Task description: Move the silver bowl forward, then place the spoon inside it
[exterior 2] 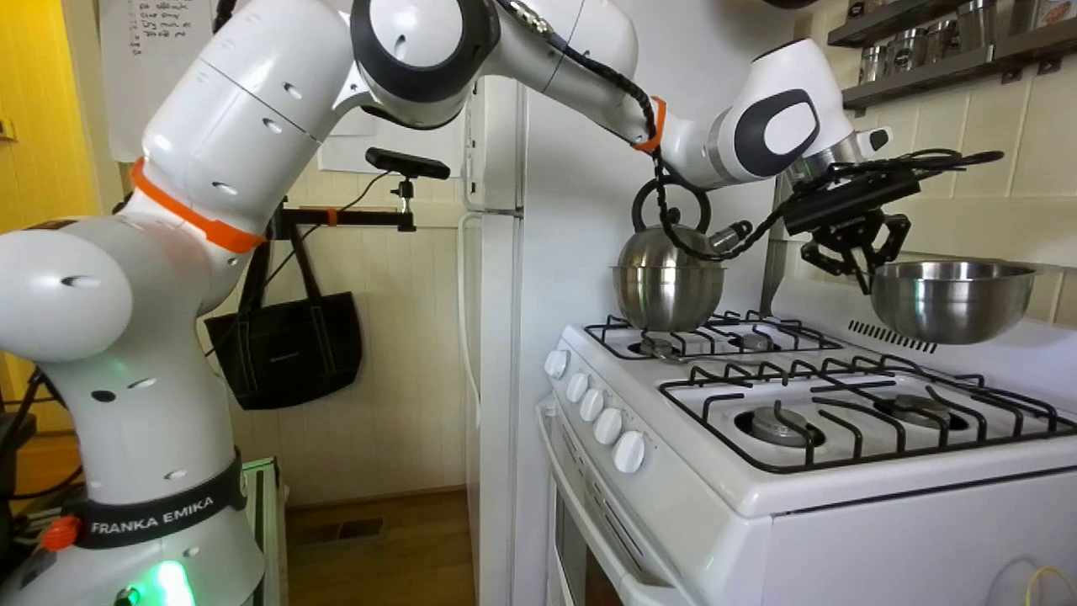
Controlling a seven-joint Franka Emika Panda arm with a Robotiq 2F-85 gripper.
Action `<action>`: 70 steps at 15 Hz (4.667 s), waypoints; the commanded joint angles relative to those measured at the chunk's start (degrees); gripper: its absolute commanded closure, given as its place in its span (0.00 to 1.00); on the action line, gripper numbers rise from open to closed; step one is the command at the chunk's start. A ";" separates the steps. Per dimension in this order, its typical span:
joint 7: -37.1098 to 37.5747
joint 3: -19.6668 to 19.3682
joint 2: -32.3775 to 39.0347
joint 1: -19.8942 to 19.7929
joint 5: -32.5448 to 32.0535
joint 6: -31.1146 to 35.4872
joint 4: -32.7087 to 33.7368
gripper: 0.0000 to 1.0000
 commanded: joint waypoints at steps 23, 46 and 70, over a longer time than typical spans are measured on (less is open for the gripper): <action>6.96 -0.03 0.45 0.83 -1.08 -3.95 -1.74 0.98; 22.72 -2.84 -17.66 8.58 -10.38 -13.66 -13.28 0.00; 29.94 -0.39 -10.68 2.31 19.44 -16.29 -16.99 0.00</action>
